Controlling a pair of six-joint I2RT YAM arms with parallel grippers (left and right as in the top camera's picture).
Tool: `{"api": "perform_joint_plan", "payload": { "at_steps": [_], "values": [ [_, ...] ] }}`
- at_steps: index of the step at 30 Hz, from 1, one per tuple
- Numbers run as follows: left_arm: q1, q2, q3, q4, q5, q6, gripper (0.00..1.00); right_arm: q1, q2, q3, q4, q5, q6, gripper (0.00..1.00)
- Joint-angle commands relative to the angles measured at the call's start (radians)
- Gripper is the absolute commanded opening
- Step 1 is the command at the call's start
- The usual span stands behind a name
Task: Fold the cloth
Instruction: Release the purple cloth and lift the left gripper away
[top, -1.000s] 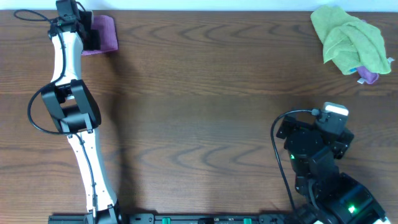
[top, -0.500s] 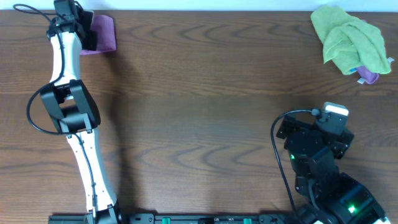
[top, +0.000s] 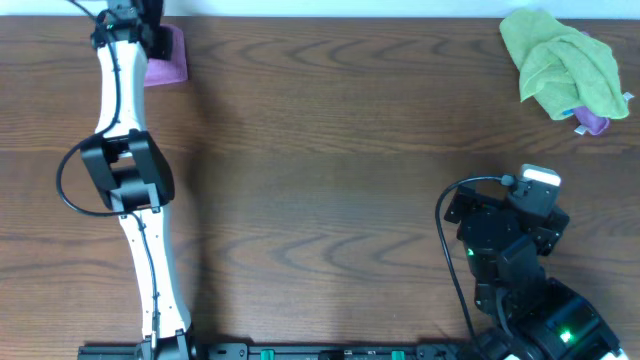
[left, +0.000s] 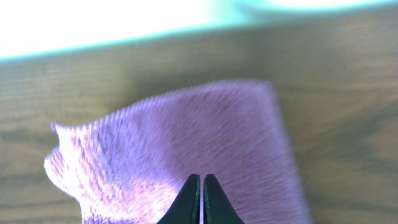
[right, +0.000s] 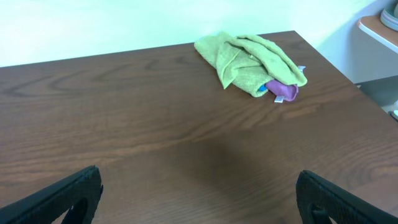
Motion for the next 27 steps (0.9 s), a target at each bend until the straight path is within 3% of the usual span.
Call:
{"api": "perform_joint_plan", "payload": {
  "at_steps": [1, 7, 8, 12, 13, 15, 27],
  "values": [
    [-0.034, 0.007, 0.092, -0.029, 0.016, -0.069, 0.06, 0.008, 0.001, -0.002, -0.002, 0.01, 0.018, 0.99],
    [-0.12, 0.007, 0.205, -0.085, 0.155, -0.229, 0.18, 0.008, 0.001, -0.002, -0.002, 0.01, 0.018, 0.99],
    [-0.137, 0.007, 0.217, -0.084, 0.156, -0.232, 0.25, 0.008, 0.001, -0.002, -0.002, 0.01, 0.018, 0.99],
    [-0.192, 0.007, 0.261, -0.077, 0.055, -0.277, 0.83, 0.008, 0.001, -0.002, -0.002, 0.01, 0.018, 0.99],
    [-0.196, 0.007, 0.271, -0.077, 0.048, -0.289, 0.91, 0.008, 0.001, -0.002, -0.002, 0.01, 0.018, 0.99],
    [-0.204, 0.007, 0.303, -0.072, 0.057, -0.315, 0.95, 0.008, 0.001, -0.002, -0.002, 0.01, 0.018, 0.99],
    [-0.198, 0.007, 0.401, -0.13, 0.029, -0.385, 0.96, 0.008, 0.001, -0.002, -0.002, 0.01, 0.018, 0.99]
  ]
}}
